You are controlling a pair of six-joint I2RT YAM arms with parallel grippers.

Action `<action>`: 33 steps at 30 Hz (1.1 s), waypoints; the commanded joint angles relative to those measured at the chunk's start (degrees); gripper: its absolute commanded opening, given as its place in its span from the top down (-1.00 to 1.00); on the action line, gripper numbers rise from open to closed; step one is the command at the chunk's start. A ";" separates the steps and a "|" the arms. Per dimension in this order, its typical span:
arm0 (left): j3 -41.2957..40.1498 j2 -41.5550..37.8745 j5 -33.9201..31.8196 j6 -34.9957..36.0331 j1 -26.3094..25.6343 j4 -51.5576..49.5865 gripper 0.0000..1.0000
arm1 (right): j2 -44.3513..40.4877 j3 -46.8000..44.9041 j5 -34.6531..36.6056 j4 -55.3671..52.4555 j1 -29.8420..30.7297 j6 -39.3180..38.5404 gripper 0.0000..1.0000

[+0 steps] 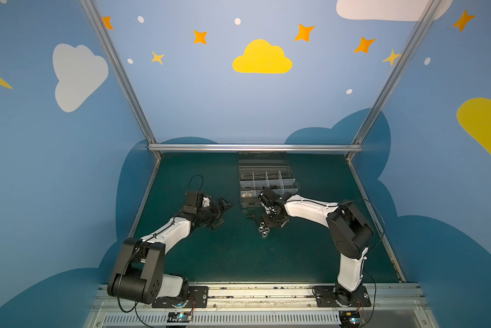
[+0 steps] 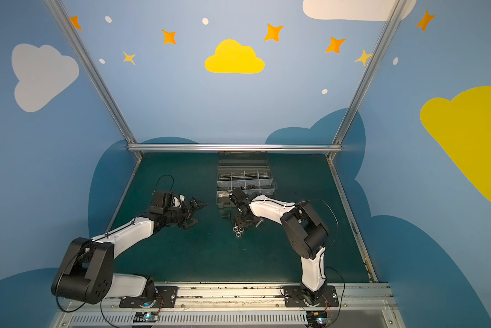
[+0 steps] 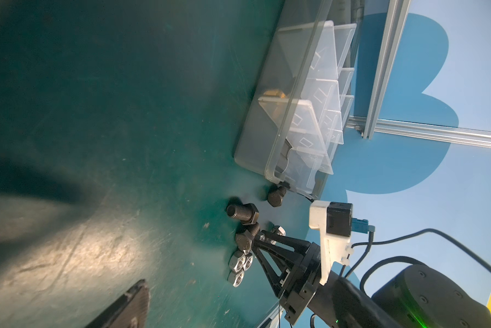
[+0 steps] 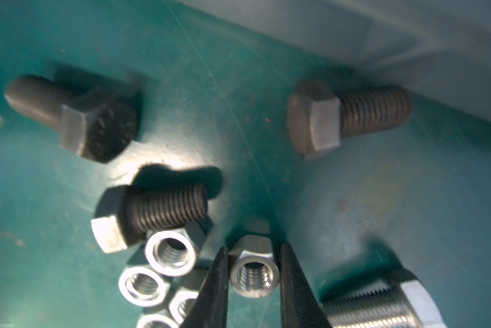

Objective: Sort the screws and nuts into containers
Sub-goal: Pick up the nut from the center of the table, then place the nut into the container.

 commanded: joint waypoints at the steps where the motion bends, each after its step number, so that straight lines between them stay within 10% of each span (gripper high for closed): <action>1: -0.41 -1.17 -0.19 1.14 0.19 -0.90 -1.00 | -3.54 -1.17 -1.93 -1.99 -1.14 -2.59 1.00; 13: -0.49 -1.44 -0.25 1.14 0.31 -0.96 -0.99 | -11.64 4.63 2.17 -3.56 -9.13 -9.55 1.00; 33: -0.28 -2.14 -0.91 1.04 0.28 -1.87 -0.99 | 9.51 28.68 3.57 -5.57 -23.68 -10.37 0.99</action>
